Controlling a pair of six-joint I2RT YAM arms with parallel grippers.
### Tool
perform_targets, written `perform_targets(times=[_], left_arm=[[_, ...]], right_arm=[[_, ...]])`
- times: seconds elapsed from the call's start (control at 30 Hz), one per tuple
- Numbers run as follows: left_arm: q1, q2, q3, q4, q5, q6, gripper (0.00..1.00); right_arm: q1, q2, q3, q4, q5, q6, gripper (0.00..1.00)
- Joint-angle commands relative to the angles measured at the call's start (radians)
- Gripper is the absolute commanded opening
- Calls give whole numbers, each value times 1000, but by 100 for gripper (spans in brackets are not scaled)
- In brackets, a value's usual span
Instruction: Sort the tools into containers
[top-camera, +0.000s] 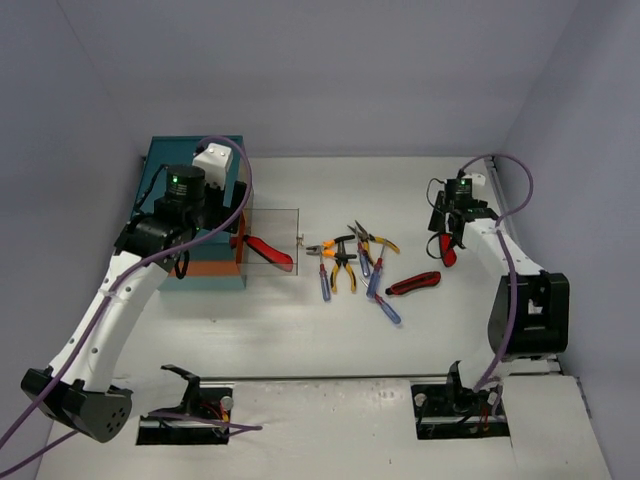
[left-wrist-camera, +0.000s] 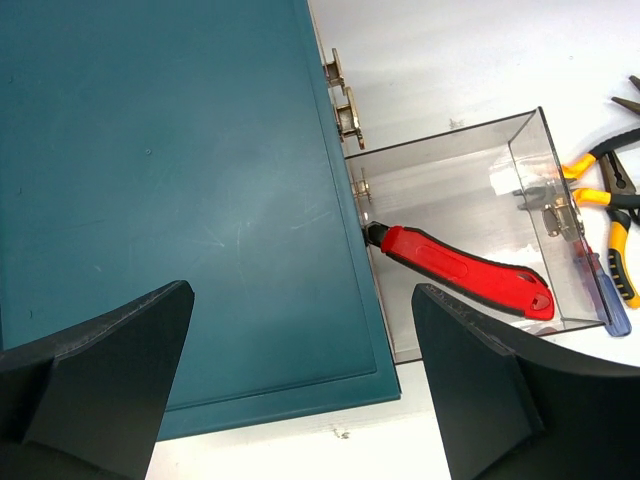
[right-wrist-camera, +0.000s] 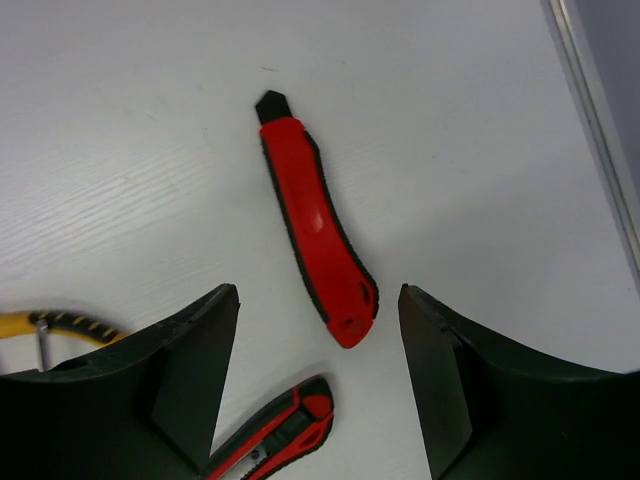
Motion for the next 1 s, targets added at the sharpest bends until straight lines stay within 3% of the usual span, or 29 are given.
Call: perform_targets(times=[0.0, 0.17, 0.37, 0.43, 0.57, 0.67, 0.73, 0.97], left_arm=[[-9, -38, 36, 20, 11, -13, 89], [-9, -55, 20, 20, 10, -18, 89], [-9, -75, -2, 18, 4, -16, 89], [-9, -80, -7, 17, 2, -11, 89], [-10, -78, -9, 20, 2, -8, 89], [-10, -73, -5, 21, 4, -9, 89], [-12, -68, 5, 20, 8, -9, 89], [-12, -57, 16, 18, 0, -3, 89]], right_arm=[[-36, 127, 63, 24, -71, 14, 63], [-75, 238, 89, 37, -80, -10, 62], [-96, 264, 71, 82, -94, -66, 56], [-107, 266, 64, 93, -117, -70, 47], [-105, 257, 56, 112, -176, -89, 18], [-94, 234, 58, 122, -209, -109, 5], [-49, 199, 69, 123, -217, -141, 0], [222, 11, 186, 121, -182, -243, 0]])
